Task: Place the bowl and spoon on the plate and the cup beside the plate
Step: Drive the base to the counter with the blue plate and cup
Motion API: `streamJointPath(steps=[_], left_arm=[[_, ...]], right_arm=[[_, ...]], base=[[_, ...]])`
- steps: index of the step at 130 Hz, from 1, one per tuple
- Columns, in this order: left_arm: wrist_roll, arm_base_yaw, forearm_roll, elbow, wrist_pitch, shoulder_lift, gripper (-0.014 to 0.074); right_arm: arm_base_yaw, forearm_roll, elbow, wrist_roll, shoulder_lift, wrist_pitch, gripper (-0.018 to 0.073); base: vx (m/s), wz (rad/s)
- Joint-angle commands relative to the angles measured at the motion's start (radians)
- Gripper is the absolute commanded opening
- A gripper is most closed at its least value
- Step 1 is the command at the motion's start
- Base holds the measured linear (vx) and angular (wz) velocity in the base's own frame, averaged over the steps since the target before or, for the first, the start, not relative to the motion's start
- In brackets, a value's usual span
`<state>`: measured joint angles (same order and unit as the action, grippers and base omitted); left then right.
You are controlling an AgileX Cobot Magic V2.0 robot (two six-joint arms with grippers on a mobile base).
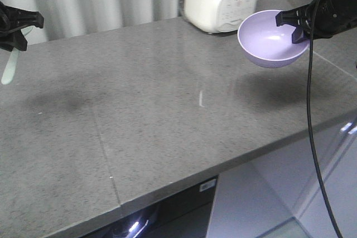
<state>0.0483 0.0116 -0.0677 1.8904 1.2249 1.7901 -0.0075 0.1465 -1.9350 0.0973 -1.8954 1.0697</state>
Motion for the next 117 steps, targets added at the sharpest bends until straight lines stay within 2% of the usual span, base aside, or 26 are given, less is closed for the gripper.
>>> streamJointPath(steps=[1,117], left_arm=[[-0.001,-0.005,-0.015,0.027,-0.041,-0.052,-0.0008],[-0.001,-0.005,-0.015,0.027,-0.041,-0.052,-0.0008]], right_arm=[[-0.002,0.005,-0.032,0.008,0.062,-0.051,-0.0004],[-0.002,0.005,-0.032,0.008,0.062,-0.052,-0.0004]], base=[[-0.02,-0.40],[-0.02,-0.52]])
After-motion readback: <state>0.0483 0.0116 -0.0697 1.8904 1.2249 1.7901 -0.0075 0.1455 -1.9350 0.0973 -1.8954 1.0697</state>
